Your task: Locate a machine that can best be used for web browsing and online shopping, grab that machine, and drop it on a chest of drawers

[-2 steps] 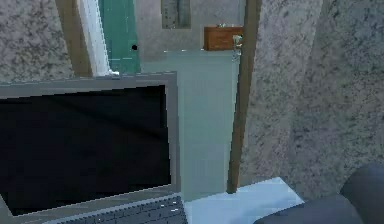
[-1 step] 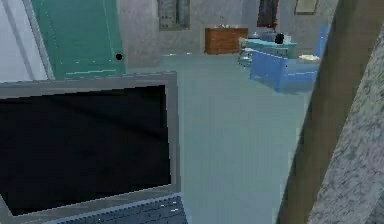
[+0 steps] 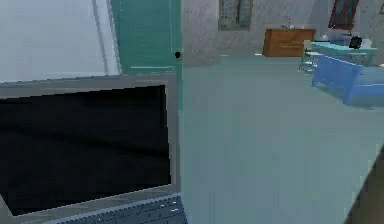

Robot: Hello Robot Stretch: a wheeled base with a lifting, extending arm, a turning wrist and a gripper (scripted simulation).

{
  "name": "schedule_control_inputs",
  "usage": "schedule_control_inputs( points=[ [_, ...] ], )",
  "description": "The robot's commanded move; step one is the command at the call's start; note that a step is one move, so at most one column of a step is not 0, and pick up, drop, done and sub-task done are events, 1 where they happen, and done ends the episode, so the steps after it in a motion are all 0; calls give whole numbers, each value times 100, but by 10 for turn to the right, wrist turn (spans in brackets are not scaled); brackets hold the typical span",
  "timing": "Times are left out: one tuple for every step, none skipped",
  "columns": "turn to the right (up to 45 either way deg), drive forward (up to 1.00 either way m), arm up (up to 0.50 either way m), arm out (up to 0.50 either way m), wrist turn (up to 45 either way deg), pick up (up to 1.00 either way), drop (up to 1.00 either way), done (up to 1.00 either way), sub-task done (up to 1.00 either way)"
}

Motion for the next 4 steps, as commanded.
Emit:
schedule_control_inputs(
  points=[
    [0, 100, 0, 0, 0, 0, 0, 0, 0],
    [-60, 0, 0, 0, 0, 0, 0, 0, 0],
    [0, 35, 0, 0, 0, 0, 0, 0, 0],
    [120, 0, 0, 0, 0, 0, 0, 0, 0]
  ],
)
